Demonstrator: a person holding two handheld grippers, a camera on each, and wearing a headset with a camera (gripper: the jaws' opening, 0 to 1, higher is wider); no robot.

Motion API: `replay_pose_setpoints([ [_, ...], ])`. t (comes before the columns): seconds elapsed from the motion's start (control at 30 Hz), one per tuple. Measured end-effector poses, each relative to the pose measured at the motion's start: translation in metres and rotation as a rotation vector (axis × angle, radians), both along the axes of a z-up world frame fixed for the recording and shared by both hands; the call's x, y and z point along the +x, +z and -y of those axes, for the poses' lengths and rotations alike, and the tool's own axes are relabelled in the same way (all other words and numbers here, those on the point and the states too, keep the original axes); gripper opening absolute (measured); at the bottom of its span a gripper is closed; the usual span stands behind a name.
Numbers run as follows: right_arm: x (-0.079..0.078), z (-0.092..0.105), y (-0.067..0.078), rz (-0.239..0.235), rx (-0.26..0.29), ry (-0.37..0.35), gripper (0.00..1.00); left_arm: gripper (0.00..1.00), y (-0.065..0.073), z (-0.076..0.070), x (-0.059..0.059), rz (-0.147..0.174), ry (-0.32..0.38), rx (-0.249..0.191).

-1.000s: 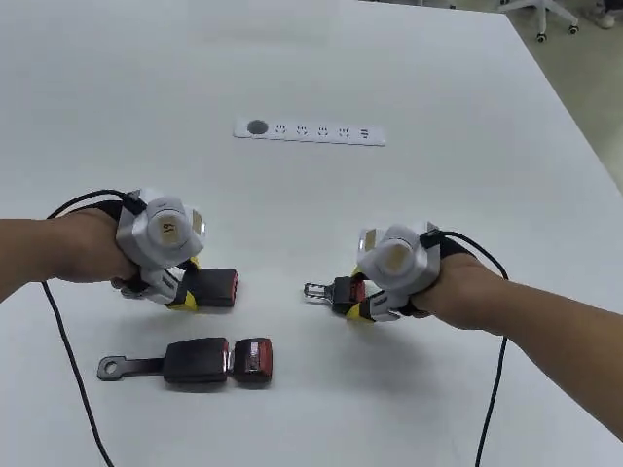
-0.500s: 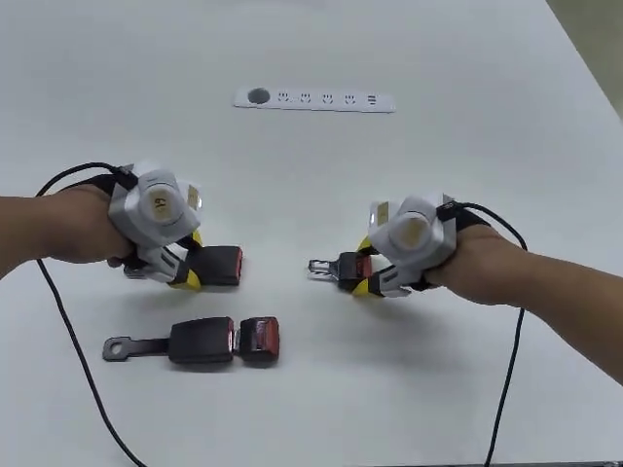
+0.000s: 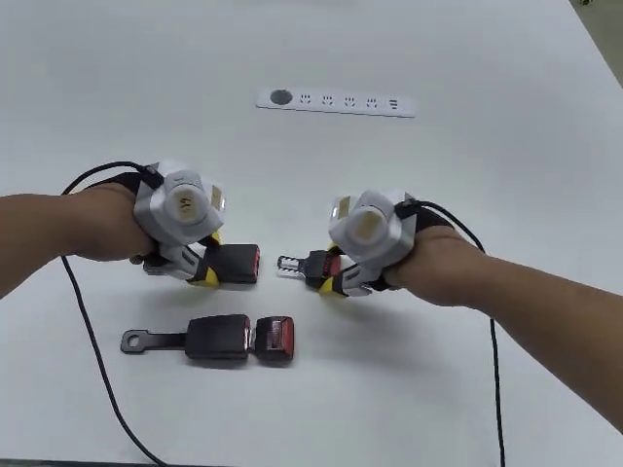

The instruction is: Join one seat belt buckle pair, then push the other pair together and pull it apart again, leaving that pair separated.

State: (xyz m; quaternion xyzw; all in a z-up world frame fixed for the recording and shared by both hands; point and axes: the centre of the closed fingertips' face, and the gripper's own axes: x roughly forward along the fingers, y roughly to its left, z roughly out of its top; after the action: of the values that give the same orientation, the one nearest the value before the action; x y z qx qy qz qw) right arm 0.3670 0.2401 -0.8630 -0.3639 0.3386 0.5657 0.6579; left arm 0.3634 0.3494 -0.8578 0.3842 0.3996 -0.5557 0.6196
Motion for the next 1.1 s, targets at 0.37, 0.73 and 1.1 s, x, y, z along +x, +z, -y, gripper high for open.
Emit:
replay_pose_setpoints([
  [0.37, 0.001, -0.01, 0.0, 0.004, -0.005, 0.033, 0.33, 0.32, 0.0, 0.0, 0.001, 0.003, 0.004, 0.014],
  [0.73, 0.003, -0.024, 0.0, 0.016, 0.008, 0.058, 0.33, 0.31, -0.001, 0.0, 0.001, 0.01, -0.008, 0.013],
  [1.1, 0.003, -0.029, 0.0, 0.017, 0.01, 0.059, 0.32, 0.31, -0.001, 0.001, 0.001, 0.005, -0.043, 0.0],
])
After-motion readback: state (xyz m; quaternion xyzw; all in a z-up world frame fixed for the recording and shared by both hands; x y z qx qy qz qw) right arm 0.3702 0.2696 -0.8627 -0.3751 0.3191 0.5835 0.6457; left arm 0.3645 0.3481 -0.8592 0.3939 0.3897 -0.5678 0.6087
